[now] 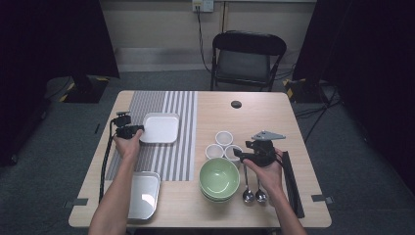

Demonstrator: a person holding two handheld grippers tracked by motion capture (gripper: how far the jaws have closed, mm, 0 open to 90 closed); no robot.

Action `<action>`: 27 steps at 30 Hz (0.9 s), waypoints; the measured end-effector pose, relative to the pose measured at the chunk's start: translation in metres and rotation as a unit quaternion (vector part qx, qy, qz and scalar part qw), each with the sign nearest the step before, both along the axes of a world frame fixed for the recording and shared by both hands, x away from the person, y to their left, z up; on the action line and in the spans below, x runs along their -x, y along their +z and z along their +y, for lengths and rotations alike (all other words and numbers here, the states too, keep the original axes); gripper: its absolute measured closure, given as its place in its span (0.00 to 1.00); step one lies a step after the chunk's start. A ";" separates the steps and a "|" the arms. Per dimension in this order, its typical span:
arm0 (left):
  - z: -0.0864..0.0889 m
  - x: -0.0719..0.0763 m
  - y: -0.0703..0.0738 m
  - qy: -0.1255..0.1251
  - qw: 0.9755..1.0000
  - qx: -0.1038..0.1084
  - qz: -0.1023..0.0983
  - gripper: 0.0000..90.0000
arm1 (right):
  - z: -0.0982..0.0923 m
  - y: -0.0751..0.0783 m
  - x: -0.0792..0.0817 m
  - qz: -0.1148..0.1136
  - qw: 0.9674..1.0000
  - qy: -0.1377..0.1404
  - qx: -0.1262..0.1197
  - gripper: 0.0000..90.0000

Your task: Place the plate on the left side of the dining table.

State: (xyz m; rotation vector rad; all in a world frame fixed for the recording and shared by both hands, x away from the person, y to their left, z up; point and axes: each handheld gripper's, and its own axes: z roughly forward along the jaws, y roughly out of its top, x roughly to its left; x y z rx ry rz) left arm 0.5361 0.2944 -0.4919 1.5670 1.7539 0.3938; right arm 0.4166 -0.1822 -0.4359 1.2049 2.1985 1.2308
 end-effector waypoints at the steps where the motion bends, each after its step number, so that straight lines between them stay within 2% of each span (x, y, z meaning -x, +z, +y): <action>1: 0.000 0.000 0.000 0.001 1.000 0.001 0.000 0.98 | 0.000 0.000 0.000 0.000 1.000 0.000 0.000 0.41; 7: 0.001 0.000 -0.001 -0.005 1.000 0.011 -0.005 0.98 | -0.001 -0.001 0.000 0.001 1.000 -0.003 0.000 0.41; 11: 0.000 0.000 -0.001 0.001 1.000 0.007 -0.002 0.98 | -0.001 0.000 0.000 0.001 1.000 -0.003 -0.001 0.41; 12: 0.000 0.000 -0.001 0.001 1.000 0.012 -0.005 0.98 | -0.002 0.000 0.000 -0.001 1.000 -0.003 0.000 0.41; 19: -0.001 0.000 0.000 0.010 1.000 0.011 0.001 0.98 | -0.003 0.000 0.000 0.002 1.000 -0.006 0.000 0.42; 20: -0.001 0.000 0.000 0.013 1.000 0.016 0.004 0.98 | -0.003 0.000 0.000 0.002 1.000 -0.005 0.000 0.42; 24: 0.000 -0.001 0.000 0.007 1.000 0.013 0.003 0.98 | -0.003 0.000 0.000 0.001 1.000 -0.007 0.000 0.42; 27: 0.001 -0.001 0.000 0.003 1.000 0.020 0.006 0.97 | -0.003 0.000 0.000 0.001 1.000 -0.006 0.001 0.42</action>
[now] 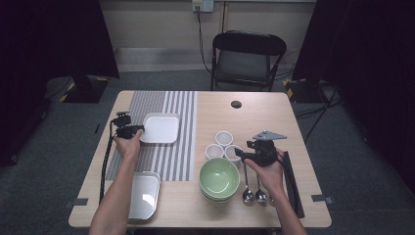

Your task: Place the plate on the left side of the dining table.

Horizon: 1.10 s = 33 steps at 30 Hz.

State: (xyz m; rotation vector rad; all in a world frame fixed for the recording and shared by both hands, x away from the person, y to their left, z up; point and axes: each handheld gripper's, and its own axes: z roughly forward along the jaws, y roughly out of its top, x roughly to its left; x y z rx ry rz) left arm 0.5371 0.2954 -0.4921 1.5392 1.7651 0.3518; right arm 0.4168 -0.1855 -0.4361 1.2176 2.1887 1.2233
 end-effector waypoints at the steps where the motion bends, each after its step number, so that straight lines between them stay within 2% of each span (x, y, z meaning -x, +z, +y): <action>1: 0.001 -0.001 0.001 -0.004 1.000 0.003 0.005 0.97 | 0.000 0.000 0.000 0.001 1.000 -0.002 0.000 0.43; 4: 0.001 -0.001 0.000 -0.003 1.000 -0.003 0.004 0.94 | -0.001 -0.001 -0.001 0.003 1.000 -0.004 -0.002 0.43; 8: 0.001 -0.001 0.001 -0.008 1.000 0.001 0.002 0.80 | -0.001 -0.001 -0.001 0.004 1.000 -0.003 -0.003 0.43; 9: 0.001 -0.001 0.003 -0.012 1.000 0.008 -0.009 0.77 | -0.001 -0.001 -0.001 0.004 1.000 -0.004 -0.003 0.43; 10: 0.002 0.000 0.004 -0.012 1.000 0.014 -0.011 0.75 | -0.002 -0.001 -0.001 0.003 1.000 -0.004 -0.002 0.42; 17: 0.008 0.004 0.010 -0.032 0.999 0.002 -0.006 0.55 | -0.006 -0.003 -0.002 0.006 1.000 -0.011 -0.004 0.43; 19: 0.010 0.007 0.014 -0.038 0.999 -0.008 -0.009 0.50 | -0.007 -0.004 -0.002 0.008 1.000 -0.014 -0.004 0.43; 22: 0.012 0.009 0.018 -0.043 0.999 -0.009 -0.012 0.44 | -0.009 -0.005 -0.003 0.007 1.000 -0.015 -0.004 0.43; 23: 0.013 0.011 0.021 -0.051 0.998 -0.016 -0.021 0.43 | -0.009 -0.005 -0.003 0.008 1.000 -0.018 -0.004 0.42; 26: 0.014 0.013 0.024 -0.062 0.998 -0.009 -0.024 0.35 | -0.009 -0.005 -0.003 0.010 1.000 -0.018 -0.004 0.43; 27: 0.014 0.017 0.028 -0.070 0.997 -0.012 -0.034 0.31 | -0.008 -0.005 -0.003 0.010 1.000 -0.018 -0.002 0.42; 30: 0.012 0.019 0.032 -0.084 0.996 -0.009 -0.040 0.26 | -0.008 -0.006 -0.004 0.010 1.000 -0.017 -0.002 0.42; 33: 0.009 0.025 0.040 -0.103 0.993 -0.022 -0.047 0.22 | -0.007 -0.006 -0.003 0.011 1.000 -0.017 0.000 0.42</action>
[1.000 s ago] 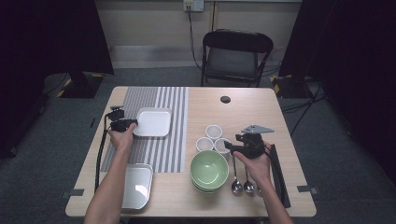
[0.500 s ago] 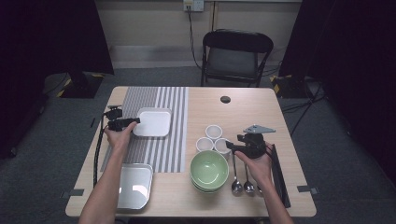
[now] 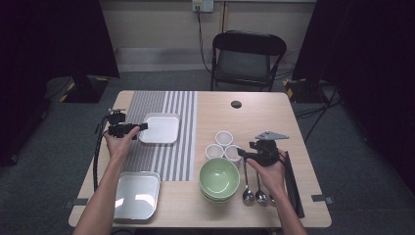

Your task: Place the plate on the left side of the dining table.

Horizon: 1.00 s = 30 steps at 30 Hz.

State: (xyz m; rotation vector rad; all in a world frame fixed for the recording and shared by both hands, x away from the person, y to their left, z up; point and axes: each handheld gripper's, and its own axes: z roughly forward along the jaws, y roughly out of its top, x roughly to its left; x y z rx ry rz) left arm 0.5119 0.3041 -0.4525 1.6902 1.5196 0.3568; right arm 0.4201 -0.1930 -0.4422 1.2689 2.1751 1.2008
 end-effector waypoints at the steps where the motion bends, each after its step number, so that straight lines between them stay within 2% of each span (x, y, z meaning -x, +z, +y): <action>1: 0.000 0.001 0.002 -0.001 1.000 -0.006 0.000 0.23 | 0.000 0.000 0.000 0.000 1.000 0.000 0.000 0.42; 5: 0.001 0.007 0.005 -0.012 1.000 0.002 -0.004 0.28 | -0.001 0.001 0.002 -0.002 1.000 -0.003 -0.001 0.42; 6: 0.002 0.013 0.008 -0.005 1.000 0.009 -0.013 0.32 | -0.002 0.002 0.003 -0.002 1.000 -0.004 -0.004 0.42; 8: 0.004 0.019 0.010 -0.009 1.000 0.013 -0.014 0.31 | -0.003 0.003 0.004 -0.003 1.000 -0.006 -0.002 0.42; 10: 0.006 0.025 0.013 -0.010 1.000 -0.002 -0.019 0.33 | -0.004 0.003 0.005 -0.004 1.000 -0.006 -0.005 0.42; 11: 0.006 0.025 0.013 -0.010 1.000 -0.002 -0.019 0.34 | -0.004 0.003 0.005 -0.004 1.000 -0.006 -0.005 0.42; 12: 0.008 0.033 0.015 -0.003 0.999 0.003 -0.034 0.35 | -0.004 0.005 0.007 -0.005 1.000 -0.007 -0.007 0.42; 14: 0.012 0.038 0.016 -0.014 0.999 0.030 -0.038 0.37 | -0.005 0.006 0.008 -0.007 1.000 -0.008 -0.009 0.42; 15: 0.011 0.041 0.017 -0.020 0.999 0.027 -0.037 0.39 | -0.005 0.006 0.009 -0.008 1.000 -0.007 -0.011 0.42; 16: 0.010 0.043 0.018 -0.024 0.999 0.013 -0.040 0.40 | -0.006 0.007 0.010 -0.008 1.000 -0.007 -0.013 0.42; 17: 0.010 0.043 0.018 -0.024 0.999 0.013 -0.040 0.40 | -0.006 0.007 0.010 -0.008 1.000 -0.007 -0.013 0.42; 18: 0.009 0.047 0.023 -0.037 0.998 -0.002 -0.050 0.40 | -0.007 0.008 0.011 -0.009 1.000 -0.009 -0.013 0.42; 20: 0.008 0.052 0.028 -0.042 0.997 -0.010 -0.058 0.42 | -0.008 0.008 0.012 -0.005 1.000 -0.008 -0.017 0.41; 23: 0.008 0.057 0.031 -0.048 0.997 -0.007 -0.057 0.41 | -0.010 0.009 0.014 -0.003 1.000 -0.010 -0.015 0.42; 24: 0.006 0.062 0.034 -0.063 0.996 -0.014 -0.062 0.40 | -0.012 0.009 0.016 -0.001 1.000 -0.012 -0.016 0.42; 25: 0.006 0.062 0.034 -0.063 0.996 -0.014 -0.062 0.40 | -0.012 0.009 0.016 -0.001 1.000 -0.012 -0.016 0.42; 26: 0.004 0.070 0.036 -0.075 0.994 -0.011 -0.075 0.40 | -0.014 0.008 0.018 0.002 1.000 -0.013 -0.012 0.43; 27: 0.004 0.070 0.036 -0.075 0.994 -0.011 -0.075 0.41 | -0.014 0.008 0.018 0.002 1.000 -0.013 -0.012 0.43; 29: 0.000 0.081 0.034 -0.085 0.993 0.001 -0.080 0.43 | -0.019 0.007 0.022 0.006 1.000 -0.015 -0.010 0.44; 30: -0.003 0.084 0.033 -0.094 0.992 -0.003 -0.081 0.42 | -0.020 0.007 0.023 0.005 1.000 -0.016 -0.009 0.45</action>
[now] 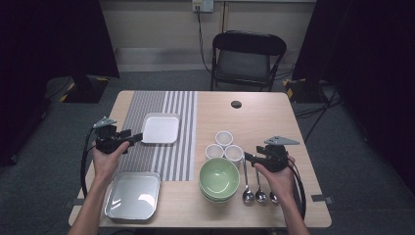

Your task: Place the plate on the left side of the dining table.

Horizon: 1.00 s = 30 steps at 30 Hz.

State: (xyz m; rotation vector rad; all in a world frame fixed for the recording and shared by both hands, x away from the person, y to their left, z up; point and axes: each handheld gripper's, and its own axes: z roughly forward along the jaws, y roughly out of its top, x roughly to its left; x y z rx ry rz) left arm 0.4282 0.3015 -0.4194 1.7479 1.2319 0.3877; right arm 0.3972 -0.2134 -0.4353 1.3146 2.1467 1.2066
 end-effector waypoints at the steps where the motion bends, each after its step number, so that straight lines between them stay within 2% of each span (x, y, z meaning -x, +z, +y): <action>1: 0.000 0.000 0.000 0.000 1.000 0.000 0.000 0.43 | 0.000 0.000 0.000 0.000 1.000 0.000 0.000 0.45; 2: -0.005 0.007 -0.003 -0.006 1.000 -0.007 -0.002 0.43 | -0.003 0.000 0.003 0.003 1.000 0.000 0.001 0.45; 7: -0.009 0.017 -0.011 -0.028 1.000 0.003 -0.006 0.36 | -0.008 -0.001 0.008 0.004 1.000 0.000 0.002 0.46; 8: -0.008 0.020 -0.017 -0.032 0.999 0.008 -0.001 0.36 | -0.011 -0.004 0.011 0.008 1.000 -0.002 0.003 0.44; 9: -0.008 0.020 -0.017 -0.032 0.999 0.008 -0.001 0.36 | -0.011 -0.004 0.011 0.008 1.000 -0.002 0.003 0.44; 10: -0.009 0.023 -0.021 -0.035 0.999 0.000 0.006 0.37 | -0.013 -0.007 0.013 0.011 1.000 -0.004 0.006 0.44; 16: -0.015 0.034 -0.021 -0.057 0.998 -0.018 0.010 0.40 | -0.020 -0.006 0.019 0.011 1.000 -0.009 0.009 0.44; 19: -0.017 0.040 -0.017 -0.068 0.998 -0.014 0.012 0.39 | -0.024 -0.006 0.023 0.012 1.000 -0.012 0.008 0.45; 21: -0.019 0.044 -0.015 -0.066 0.997 -0.027 0.008 0.41 | -0.025 -0.006 0.026 0.013 1.000 -0.011 0.009 0.45; 23: -0.023 0.049 -0.015 -0.074 0.997 -0.035 0.006 0.42 | -0.026 -0.006 0.029 0.011 1.000 -0.008 0.010 0.46; 26: -0.029 0.057 -0.019 -0.082 0.996 -0.035 0.004 0.43 | -0.025 -0.006 0.034 0.012 1.000 -0.005 0.006 0.48; 30: -0.036 0.059 -0.021 -0.091 0.995 -0.038 0.004 0.42 | -0.023 -0.005 0.038 0.009 1.000 0.005 -0.003 0.51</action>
